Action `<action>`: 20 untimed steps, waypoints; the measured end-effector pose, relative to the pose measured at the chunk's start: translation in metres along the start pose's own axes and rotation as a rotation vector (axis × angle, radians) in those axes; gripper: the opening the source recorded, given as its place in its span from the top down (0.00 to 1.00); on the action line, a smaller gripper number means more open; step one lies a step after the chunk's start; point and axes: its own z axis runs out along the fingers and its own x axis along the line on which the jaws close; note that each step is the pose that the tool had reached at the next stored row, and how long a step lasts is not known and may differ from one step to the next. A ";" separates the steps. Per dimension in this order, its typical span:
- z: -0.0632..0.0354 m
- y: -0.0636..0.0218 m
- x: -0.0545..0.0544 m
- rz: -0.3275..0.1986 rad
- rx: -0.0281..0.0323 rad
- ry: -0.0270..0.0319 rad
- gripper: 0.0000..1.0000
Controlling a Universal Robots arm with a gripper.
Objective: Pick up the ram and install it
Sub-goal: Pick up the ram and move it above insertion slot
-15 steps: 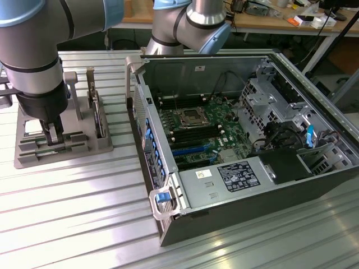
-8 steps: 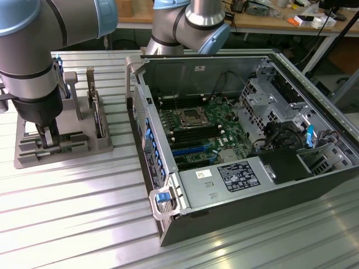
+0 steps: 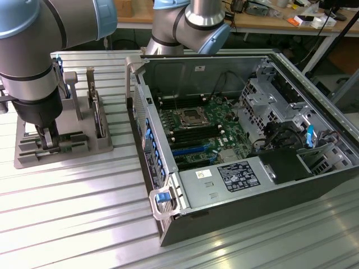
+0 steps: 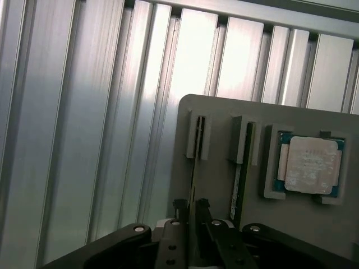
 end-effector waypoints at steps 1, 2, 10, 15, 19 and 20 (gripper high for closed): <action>0.0000 0.0000 0.000 0.000 0.0001 0.0000 0.84; 0.0000 0.0000 0.000 0.000 0.0000 0.0000 0.84; 0.0000 0.0000 0.000 0.000 0.0001 0.0000 0.87; 0.0000 0.0000 0.000 0.000 0.0002 -0.0009 0.87; 0.0000 0.0000 0.000 0.000 0.0002 -0.0009 0.87; 0.0000 0.0000 0.000 0.000 0.0001 -0.0008 0.87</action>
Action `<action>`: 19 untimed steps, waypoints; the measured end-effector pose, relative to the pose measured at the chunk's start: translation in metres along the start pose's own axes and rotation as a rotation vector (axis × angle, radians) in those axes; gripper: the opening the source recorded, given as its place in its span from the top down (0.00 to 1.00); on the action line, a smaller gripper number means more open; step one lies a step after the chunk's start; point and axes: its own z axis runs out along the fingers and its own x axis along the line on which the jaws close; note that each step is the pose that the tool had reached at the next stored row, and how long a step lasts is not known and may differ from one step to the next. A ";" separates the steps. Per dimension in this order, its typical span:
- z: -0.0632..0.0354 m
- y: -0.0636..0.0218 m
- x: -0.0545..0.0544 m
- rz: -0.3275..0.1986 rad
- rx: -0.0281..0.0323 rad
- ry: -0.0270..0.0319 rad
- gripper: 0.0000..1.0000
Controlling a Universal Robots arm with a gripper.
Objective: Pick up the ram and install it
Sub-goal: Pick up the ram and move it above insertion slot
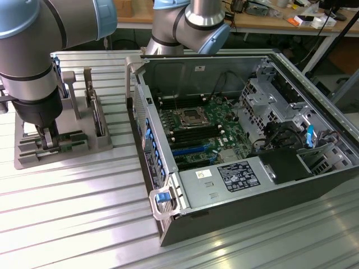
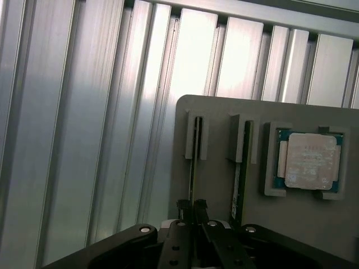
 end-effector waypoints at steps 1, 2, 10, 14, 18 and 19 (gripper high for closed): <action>0.0000 0.0000 0.000 0.000 0.0001 0.0000 0.87; 0.0000 0.0000 0.000 0.000 0.0001 0.0000 0.87; -0.0085 0.0004 0.000 0.000 0.0001 0.0000 0.87; -0.0162 0.0007 0.000 0.000 0.0001 0.0000 0.87; -0.0219 0.0010 -0.001 0.000 0.0000 0.0000 0.87; -0.0233 0.0010 -0.001 0.000 0.0000 0.0000 0.87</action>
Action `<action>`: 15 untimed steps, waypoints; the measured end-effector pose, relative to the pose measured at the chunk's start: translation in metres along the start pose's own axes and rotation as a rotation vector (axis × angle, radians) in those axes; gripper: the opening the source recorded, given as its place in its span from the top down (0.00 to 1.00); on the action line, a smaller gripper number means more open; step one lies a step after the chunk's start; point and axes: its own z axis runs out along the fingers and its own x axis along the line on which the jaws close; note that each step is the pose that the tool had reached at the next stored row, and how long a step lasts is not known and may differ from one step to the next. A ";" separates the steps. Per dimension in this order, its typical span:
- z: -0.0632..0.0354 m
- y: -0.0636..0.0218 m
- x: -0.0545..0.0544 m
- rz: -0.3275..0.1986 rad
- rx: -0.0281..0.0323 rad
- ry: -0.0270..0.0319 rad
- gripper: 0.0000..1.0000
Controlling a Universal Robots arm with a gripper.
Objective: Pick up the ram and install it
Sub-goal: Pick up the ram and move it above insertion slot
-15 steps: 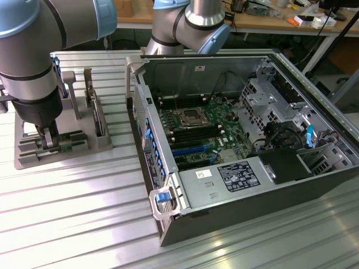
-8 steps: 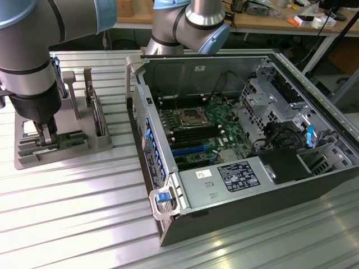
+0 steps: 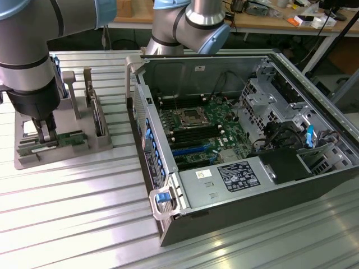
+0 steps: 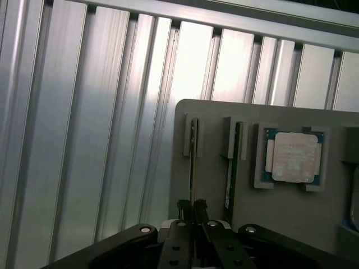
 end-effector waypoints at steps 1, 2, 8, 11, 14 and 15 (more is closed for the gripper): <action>-0.0021 0.0001 0.000 0.000 -0.0001 0.0001 0.87; -0.0047 0.0002 0.000 0.000 0.0000 0.0000 0.87; -0.0144 0.0005 -0.001 0.000 0.0000 0.0000 0.87; -0.0181 0.0006 -0.001 0.000 0.0000 0.0000 0.87; -0.0223 0.0008 -0.001 0.000 0.0001 0.0000 0.87; -0.0231 0.0009 -0.001 0.000 0.0001 0.0000 0.87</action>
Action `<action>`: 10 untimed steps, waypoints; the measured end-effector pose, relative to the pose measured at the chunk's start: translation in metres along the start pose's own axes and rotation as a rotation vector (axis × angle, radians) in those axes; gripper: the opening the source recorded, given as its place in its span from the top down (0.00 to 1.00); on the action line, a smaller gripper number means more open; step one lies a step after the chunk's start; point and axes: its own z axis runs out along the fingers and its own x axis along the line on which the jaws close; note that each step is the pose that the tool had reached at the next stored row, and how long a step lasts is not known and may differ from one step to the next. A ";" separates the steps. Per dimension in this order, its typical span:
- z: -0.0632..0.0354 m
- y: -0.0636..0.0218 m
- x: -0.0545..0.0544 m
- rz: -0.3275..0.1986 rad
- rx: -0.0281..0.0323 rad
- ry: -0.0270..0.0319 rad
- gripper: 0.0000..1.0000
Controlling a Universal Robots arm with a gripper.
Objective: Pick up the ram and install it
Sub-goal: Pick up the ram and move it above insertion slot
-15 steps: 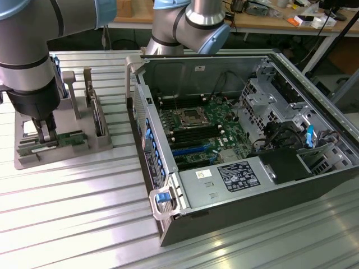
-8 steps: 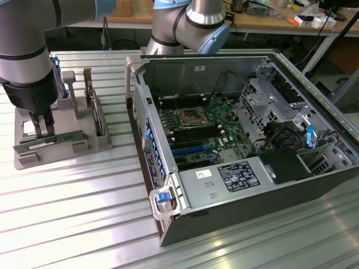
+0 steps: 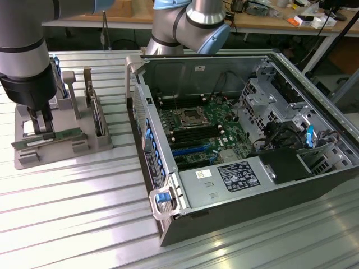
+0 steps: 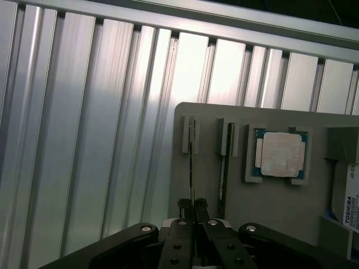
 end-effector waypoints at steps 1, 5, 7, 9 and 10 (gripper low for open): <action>-0.0008 0.0000 0.000 0.000 0.0000 0.0001 0.87; -0.0067 0.0003 0.000 0.000 0.0000 0.0001 0.87; -0.0123 0.0005 0.000 0.000 -0.0001 0.0001 0.87; -0.0168 0.0007 0.000 0.000 0.0000 0.0000 0.87; -0.0184 0.0008 0.000 0.000 -0.0001 0.0001 0.87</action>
